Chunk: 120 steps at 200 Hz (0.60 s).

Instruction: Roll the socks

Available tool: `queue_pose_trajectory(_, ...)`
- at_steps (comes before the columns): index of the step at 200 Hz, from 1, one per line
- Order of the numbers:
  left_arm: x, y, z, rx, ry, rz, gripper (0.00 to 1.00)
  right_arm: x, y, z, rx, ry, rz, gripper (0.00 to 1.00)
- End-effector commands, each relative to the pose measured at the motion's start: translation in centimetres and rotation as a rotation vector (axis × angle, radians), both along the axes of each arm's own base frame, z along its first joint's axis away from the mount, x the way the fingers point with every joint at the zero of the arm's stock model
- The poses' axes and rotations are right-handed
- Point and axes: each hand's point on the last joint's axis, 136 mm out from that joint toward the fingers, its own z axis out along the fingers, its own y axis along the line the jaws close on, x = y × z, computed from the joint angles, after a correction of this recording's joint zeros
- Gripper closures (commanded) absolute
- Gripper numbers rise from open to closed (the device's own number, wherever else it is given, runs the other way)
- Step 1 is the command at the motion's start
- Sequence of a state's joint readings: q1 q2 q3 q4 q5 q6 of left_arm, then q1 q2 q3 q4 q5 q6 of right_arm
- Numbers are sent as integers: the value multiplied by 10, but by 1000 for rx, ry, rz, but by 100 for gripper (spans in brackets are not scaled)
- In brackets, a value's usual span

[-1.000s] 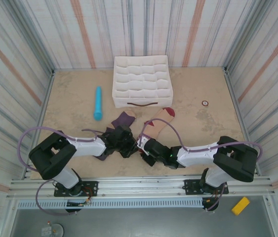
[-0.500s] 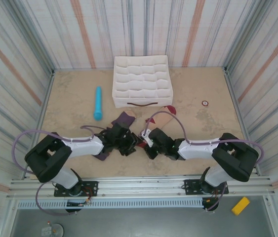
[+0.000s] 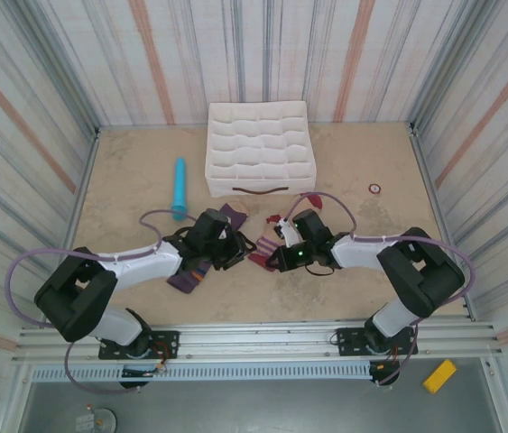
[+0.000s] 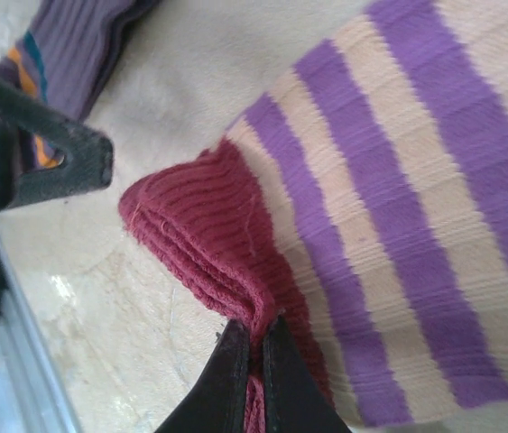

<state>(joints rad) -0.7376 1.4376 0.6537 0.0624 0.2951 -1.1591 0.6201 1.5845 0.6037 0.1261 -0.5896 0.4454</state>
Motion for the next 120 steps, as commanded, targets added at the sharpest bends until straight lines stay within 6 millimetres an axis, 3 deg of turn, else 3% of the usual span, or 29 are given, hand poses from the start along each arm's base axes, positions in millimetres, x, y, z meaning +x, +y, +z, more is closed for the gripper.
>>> queue_pose_trajectory(1, 3, 1, -1, 58, -58, -60, 47, 3, 4, 9, 98, 183, -52, 100)
queue_pose_trajectory(42, 5, -1, -7, 105, -73, -95, 53, 17, -5, 2, 134, 319, -147, 100)
queue_pose_trajectory(85, 7, -2, -26, 129, -33, -73, 54, 17, -14, -17, 50, 368, -184, 100)
queue_pose_trajectory(120, 13, -9, -34, 129, -23, -58, 57, 18, -15, -19, 36, 369, -194, 100)
